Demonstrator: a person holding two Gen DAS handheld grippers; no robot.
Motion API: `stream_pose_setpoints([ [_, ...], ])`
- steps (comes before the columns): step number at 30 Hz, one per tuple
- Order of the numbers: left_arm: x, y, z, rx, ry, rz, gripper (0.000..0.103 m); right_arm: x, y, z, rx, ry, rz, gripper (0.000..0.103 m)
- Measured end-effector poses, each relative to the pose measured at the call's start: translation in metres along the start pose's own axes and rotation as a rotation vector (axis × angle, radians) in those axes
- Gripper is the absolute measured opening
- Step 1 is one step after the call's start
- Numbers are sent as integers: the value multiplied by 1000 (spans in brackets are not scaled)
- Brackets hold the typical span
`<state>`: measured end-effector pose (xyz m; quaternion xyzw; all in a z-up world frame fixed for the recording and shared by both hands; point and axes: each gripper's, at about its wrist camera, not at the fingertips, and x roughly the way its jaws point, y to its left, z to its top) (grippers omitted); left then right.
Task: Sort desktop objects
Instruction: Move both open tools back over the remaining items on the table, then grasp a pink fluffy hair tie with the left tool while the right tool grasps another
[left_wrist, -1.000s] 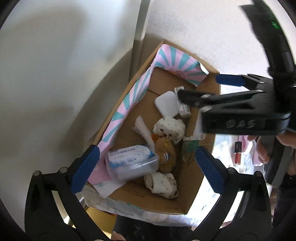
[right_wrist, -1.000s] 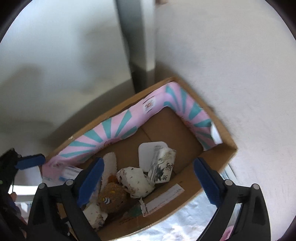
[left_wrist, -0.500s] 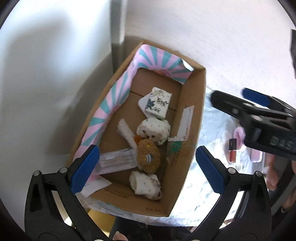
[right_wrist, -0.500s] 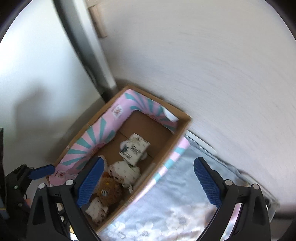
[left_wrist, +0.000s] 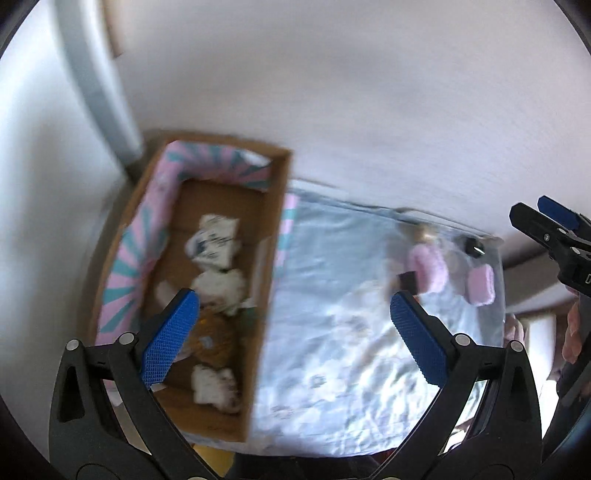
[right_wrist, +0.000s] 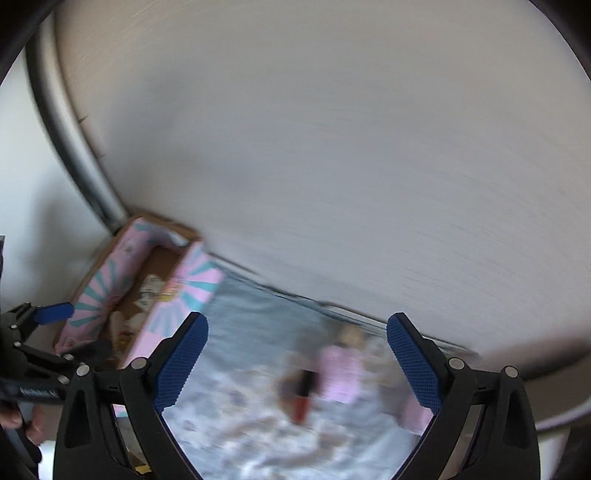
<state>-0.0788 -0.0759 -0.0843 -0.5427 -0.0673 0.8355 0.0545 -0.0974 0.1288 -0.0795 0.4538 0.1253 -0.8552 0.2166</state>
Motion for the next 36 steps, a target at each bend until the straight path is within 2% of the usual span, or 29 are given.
stream_pose_setpoints([
  [5,9,-51,5,90,5,-32,103,-7,-60,-29,95,18,-71,97],
  [12,52,-127,-1,226,65,-75,103,5,-119,-81,193,68,-115,97],
  [17,97,-165,-4,284,98,-90,103,34,-142,-117,218,103,-124,97],
  [23,163,-196,-1,314,144,-95,103,87,-166,-149,286,147,-86,96],
  [25,179,-203,-1,323,147,-92,103,99,-168,-155,285,152,-81,87],
  [29,200,-207,0,308,168,-93,100,115,-171,-160,280,165,-73,78],
  [30,203,-207,0,304,170,-94,100,119,-172,-162,278,167,-67,72],
  [33,210,-207,-1,305,174,-89,97,124,-174,-165,273,169,-70,69],
  [34,212,-207,-1,303,177,-81,92,125,-174,-165,274,168,-67,62],
  [35,214,-206,-2,302,182,-81,82,126,-175,-166,275,169,-58,59],
  [36,217,-206,-3,299,194,-87,77,128,-176,-167,277,172,-51,55],
])
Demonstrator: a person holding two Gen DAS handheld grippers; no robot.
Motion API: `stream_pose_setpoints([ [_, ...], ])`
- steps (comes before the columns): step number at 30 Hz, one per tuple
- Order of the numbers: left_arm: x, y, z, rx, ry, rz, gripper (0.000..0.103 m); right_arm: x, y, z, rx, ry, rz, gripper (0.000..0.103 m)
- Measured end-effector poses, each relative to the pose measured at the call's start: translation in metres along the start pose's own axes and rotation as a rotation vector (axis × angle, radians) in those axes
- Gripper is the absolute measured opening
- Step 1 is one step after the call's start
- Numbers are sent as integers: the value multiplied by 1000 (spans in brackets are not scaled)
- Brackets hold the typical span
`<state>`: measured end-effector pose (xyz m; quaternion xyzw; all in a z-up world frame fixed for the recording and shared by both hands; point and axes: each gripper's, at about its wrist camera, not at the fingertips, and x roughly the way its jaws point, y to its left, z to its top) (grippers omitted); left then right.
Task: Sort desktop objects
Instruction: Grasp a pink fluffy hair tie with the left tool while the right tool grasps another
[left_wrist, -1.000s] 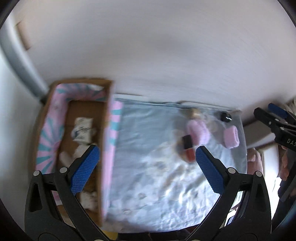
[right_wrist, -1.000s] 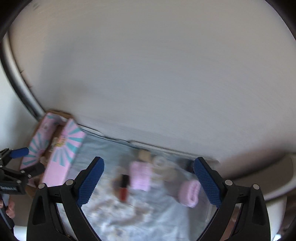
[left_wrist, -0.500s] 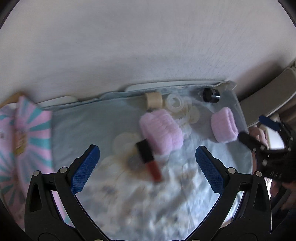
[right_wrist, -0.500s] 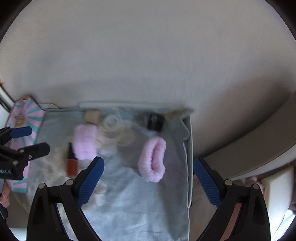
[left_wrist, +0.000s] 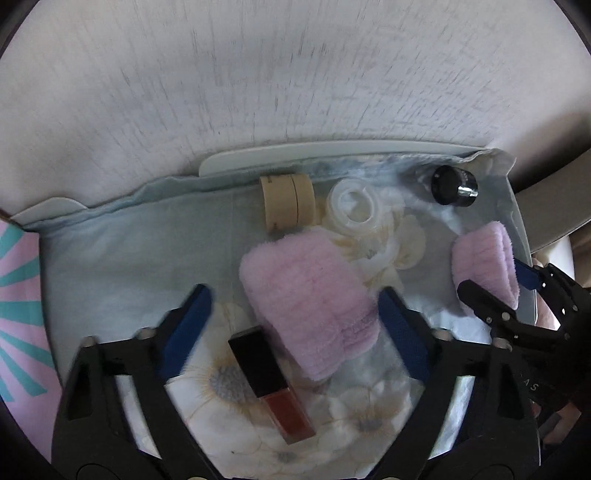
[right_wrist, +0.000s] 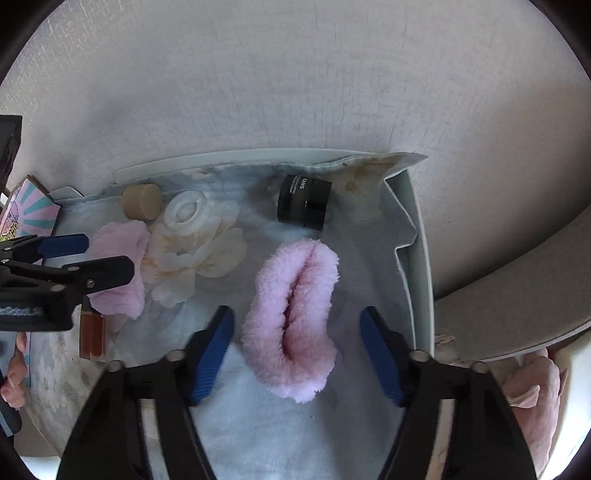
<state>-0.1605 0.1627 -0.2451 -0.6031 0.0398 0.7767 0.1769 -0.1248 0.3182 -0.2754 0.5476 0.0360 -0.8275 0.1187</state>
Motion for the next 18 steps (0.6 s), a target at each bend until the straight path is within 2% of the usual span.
stream_pose_setpoints([
  [2,3,1,-1,-5,13,-21,61,3,-2,-1,9,7,10,45],
  [4,4,2,-1,-13,17,-28,56,2,-5,-2,22,7,34,32],
  [10,-6,7,0,-27,15,-42,41,-7,-6,-4,27,-3,30,30],
  [18,-28,12,-8,-35,9,-54,41,-27,-11,1,40,-39,47,30],
])
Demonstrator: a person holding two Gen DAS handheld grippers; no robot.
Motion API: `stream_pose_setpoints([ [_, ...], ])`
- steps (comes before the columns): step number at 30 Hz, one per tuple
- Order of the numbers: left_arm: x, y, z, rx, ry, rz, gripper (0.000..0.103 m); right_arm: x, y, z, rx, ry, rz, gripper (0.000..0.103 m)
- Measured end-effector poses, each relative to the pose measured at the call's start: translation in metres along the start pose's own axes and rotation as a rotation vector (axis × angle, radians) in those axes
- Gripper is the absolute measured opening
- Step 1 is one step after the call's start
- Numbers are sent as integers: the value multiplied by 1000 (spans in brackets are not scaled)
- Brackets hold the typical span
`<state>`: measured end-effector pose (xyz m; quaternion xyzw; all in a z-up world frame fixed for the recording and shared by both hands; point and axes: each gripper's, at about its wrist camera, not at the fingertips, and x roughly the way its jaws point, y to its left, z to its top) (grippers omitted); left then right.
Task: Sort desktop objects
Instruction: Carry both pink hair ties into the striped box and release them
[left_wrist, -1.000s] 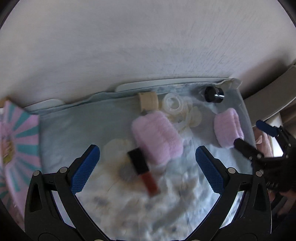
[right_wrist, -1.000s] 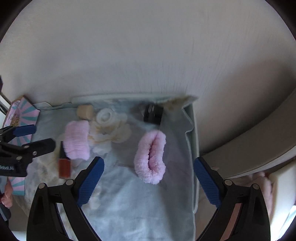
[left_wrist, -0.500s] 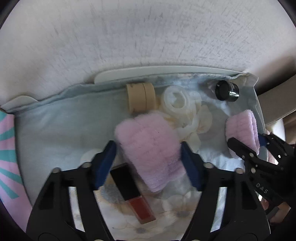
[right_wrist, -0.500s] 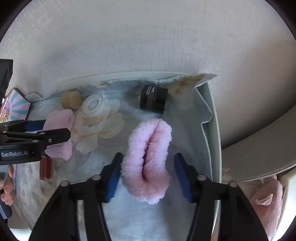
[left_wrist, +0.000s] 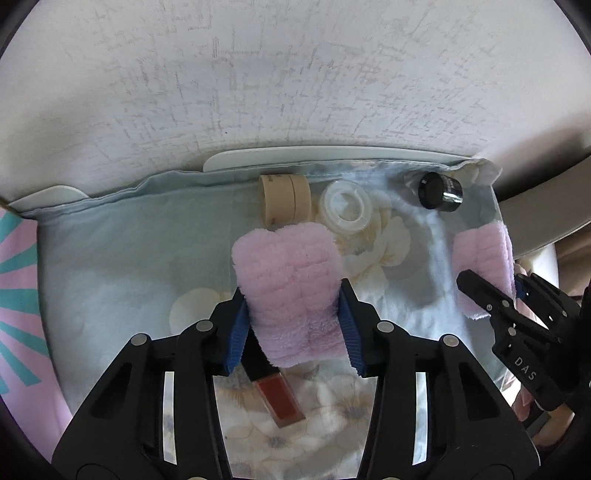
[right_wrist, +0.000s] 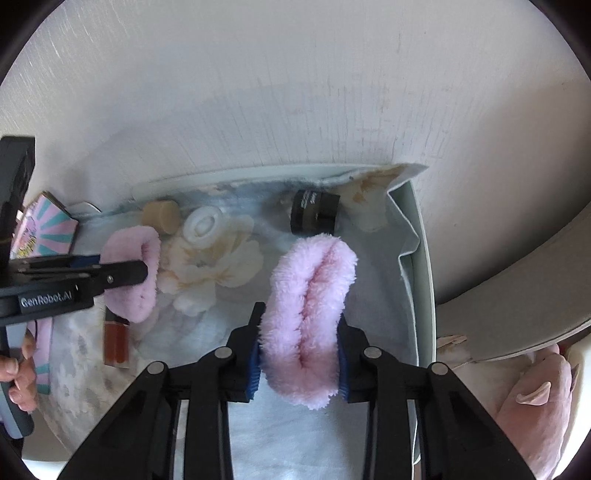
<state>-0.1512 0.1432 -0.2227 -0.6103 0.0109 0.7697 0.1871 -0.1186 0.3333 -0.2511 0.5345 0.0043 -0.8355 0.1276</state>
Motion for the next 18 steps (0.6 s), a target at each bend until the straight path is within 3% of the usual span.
stream_pose_setpoints([
  [14,-76,-6,-8,30,-40,26,41,-71,6,5,0,-73,-6,30],
  [18,-104,8,-9,23,-71,24,41,-96,17,12,-22,-101,-14,30],
])
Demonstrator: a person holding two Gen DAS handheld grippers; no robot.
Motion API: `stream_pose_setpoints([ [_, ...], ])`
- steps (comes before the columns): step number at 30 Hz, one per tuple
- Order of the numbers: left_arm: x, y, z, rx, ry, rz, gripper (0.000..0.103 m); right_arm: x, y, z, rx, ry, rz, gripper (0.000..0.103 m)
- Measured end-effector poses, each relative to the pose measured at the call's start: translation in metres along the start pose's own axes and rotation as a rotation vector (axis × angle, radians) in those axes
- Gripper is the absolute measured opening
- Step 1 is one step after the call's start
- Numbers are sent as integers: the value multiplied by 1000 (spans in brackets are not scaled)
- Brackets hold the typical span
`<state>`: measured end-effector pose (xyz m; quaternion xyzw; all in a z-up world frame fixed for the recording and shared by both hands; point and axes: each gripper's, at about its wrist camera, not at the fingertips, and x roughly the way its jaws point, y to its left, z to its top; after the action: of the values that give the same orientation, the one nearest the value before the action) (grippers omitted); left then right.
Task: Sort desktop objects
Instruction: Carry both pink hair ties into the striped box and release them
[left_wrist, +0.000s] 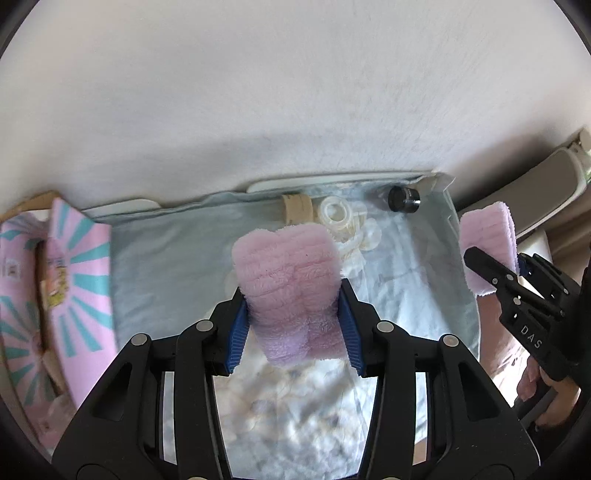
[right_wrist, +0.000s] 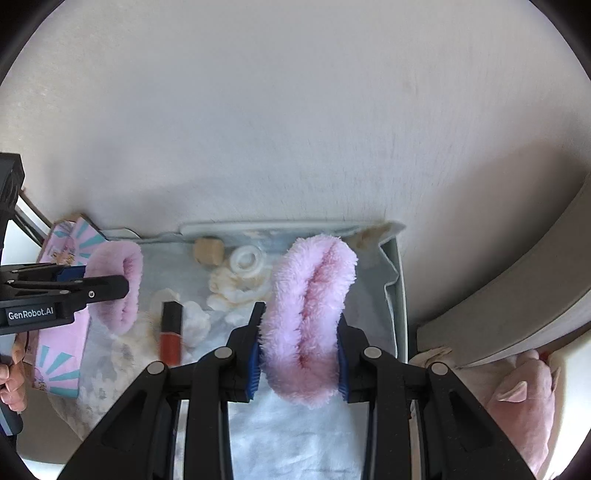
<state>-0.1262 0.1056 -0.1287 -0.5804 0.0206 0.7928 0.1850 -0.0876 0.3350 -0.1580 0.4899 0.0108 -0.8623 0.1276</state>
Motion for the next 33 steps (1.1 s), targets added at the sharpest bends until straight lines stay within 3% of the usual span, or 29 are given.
stream_pose_setpoints([
  [7,-54,32,-8,-51,-81,2,41,-25,31,17,-73,-21,0,30],
  [13,-89,78,-18,-136,-143,23,41,-35,86,45,-179,-42,36,30],
  [19,-126,139,-36,-247,-201,63,41,-28,158,66,-307,-42,112,30],
  [25,-152,194,-65,-356,-243,106,41,-18,238,66,-455,-10,195,30],
  [33,-156,253,-115,-489,-217,129,41,12,332,52,-618,84,306,29],
])
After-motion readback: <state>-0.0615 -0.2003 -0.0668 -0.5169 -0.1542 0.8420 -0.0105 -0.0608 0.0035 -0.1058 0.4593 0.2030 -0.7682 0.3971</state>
